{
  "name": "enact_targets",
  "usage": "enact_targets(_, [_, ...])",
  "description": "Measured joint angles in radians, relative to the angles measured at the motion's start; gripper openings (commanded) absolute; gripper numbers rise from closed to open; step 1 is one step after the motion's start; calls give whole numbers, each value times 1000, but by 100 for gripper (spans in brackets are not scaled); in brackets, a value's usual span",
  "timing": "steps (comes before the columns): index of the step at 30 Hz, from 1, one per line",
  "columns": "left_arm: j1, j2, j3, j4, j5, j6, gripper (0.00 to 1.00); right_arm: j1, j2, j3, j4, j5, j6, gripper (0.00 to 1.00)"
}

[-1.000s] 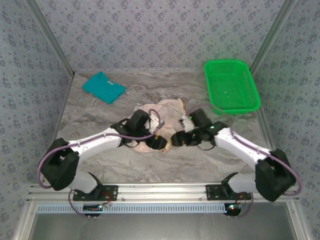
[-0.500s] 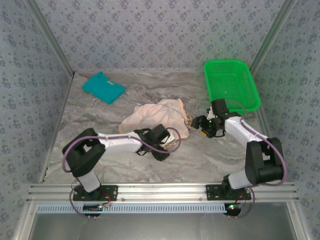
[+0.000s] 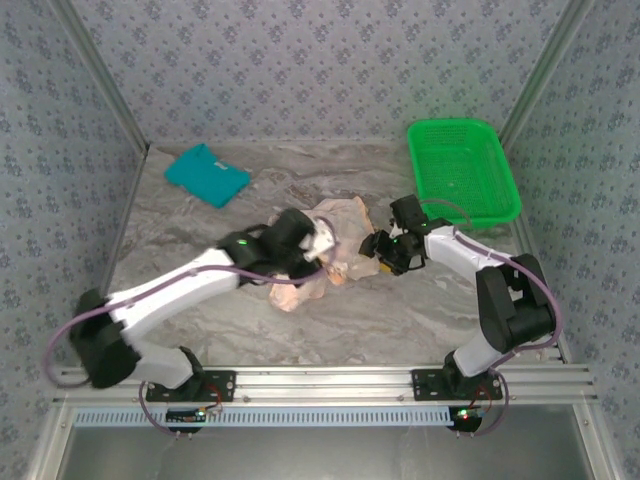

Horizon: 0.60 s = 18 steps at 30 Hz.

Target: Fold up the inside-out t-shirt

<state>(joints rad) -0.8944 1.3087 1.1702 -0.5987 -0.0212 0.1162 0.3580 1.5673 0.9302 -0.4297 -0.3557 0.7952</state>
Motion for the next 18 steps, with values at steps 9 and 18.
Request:
enact_targets(9, [90,-166,16,-78,13,26,0,3,2,18,-17,32,29,72])
enact_targets(18, [150,-296,0,-97,-94,29,0,-44,35,53,0,32,95,67])
